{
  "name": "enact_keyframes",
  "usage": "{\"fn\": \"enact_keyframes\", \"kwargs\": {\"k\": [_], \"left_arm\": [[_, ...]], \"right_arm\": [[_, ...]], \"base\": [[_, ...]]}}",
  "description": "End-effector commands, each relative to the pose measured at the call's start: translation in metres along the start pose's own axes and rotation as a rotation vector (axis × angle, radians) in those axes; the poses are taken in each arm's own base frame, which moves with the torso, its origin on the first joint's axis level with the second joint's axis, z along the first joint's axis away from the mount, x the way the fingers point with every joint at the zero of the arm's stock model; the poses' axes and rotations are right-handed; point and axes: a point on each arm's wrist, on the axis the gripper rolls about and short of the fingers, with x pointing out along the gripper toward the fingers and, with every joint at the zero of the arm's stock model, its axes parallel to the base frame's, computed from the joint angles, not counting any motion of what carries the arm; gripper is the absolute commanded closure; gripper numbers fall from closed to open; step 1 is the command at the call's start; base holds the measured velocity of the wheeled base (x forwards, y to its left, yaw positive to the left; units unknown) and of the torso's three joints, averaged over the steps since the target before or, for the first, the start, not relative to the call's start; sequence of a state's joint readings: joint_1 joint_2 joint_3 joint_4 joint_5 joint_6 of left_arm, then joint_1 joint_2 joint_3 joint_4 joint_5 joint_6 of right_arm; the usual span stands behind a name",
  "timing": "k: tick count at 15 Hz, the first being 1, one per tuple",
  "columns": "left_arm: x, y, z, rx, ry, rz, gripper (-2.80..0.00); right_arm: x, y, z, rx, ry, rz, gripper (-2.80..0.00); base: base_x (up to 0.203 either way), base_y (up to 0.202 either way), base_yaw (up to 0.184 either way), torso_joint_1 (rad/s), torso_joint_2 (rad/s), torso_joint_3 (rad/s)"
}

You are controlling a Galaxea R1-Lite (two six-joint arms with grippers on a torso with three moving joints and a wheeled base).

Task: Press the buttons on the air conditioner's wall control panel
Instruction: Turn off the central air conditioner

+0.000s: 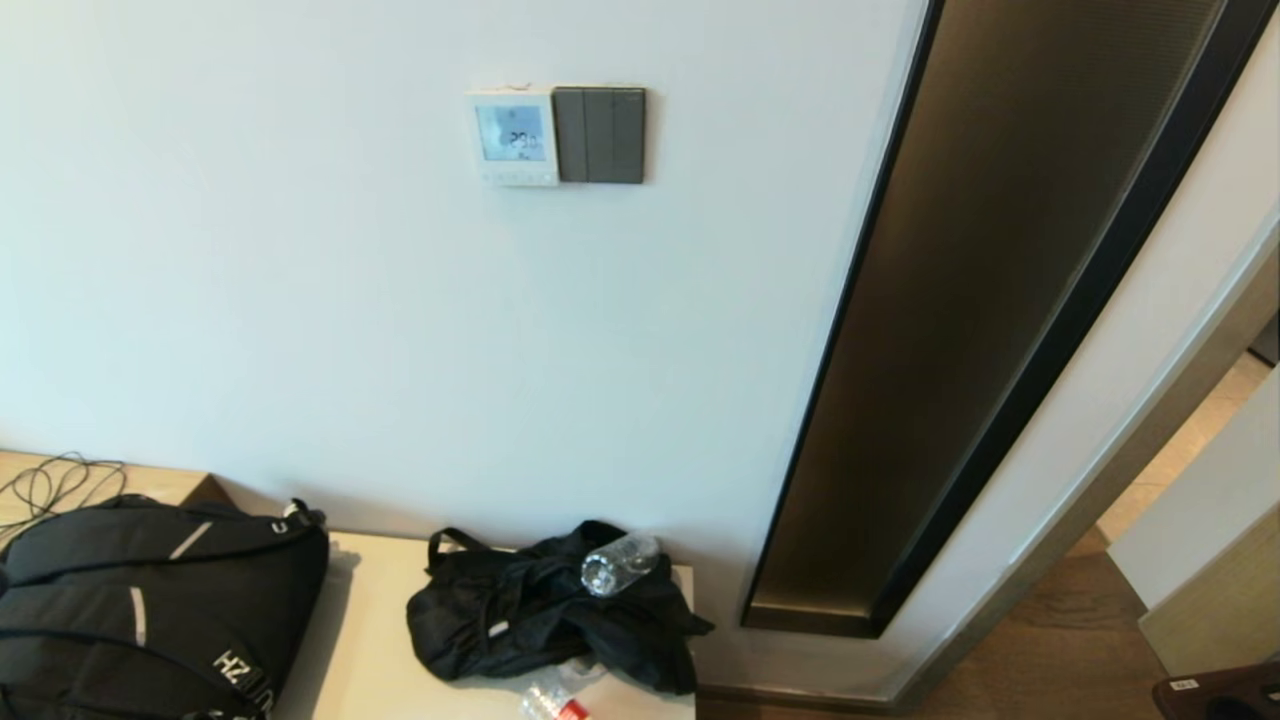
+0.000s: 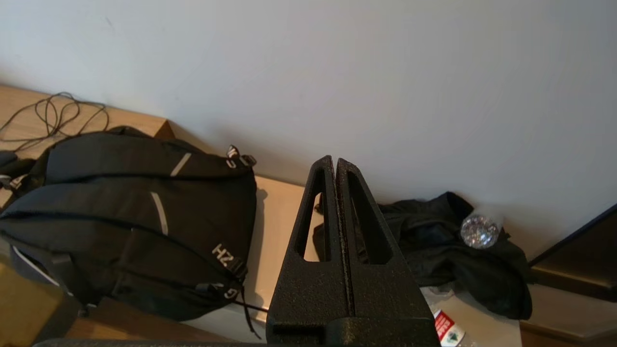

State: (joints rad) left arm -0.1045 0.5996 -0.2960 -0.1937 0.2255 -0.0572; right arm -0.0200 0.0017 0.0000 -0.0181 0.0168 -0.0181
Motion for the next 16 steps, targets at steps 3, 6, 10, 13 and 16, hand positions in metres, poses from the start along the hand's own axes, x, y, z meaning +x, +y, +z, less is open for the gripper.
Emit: {"fn": "enact_keyframes", "kwargs": {"k": [3,6,10,13,16], "left_arm": [[-0.01,0.005,-0.035,-0.016,0.034,0.012,0.0],[-0.01,0.007,-0.051,-0.008,0.079,0.073,0.0],[-0.018,0.012,-0.062,-0.004,0.07,0.191,0.0],[-0.023,0.013,-0.077,0.002,0.095,0.219,0.0],[-0.036,0.014,-0.085,0.0,0.02,0.177,0.0]], "right_arm": [[0.0,0.0,0.0,0.0,0.0,0.0,0.0],[0.0,0.0,0.0,0.0,0.001,0.0,0.0],[0.0,0.0,0.0,0.0,0.0,0.0,0.0],[0.0,0.0,0.0,0.0,-0.001,0.001,0.0],[0.0,0.0,0.0,0.0,0.0,0.0,0.0]], "base": [[0.0,0.0,0.0,0.0,0.0,0.0],[0.0,0.0,0.0,0.0,0.0,0.0],[0.0,0.0,0.0,0.0,0.0,0.0],[0.0,0.0,0.0,0.0,0.0,0.0],[0.0,0.0,0.0,0.0,0.0,0.0]]}}
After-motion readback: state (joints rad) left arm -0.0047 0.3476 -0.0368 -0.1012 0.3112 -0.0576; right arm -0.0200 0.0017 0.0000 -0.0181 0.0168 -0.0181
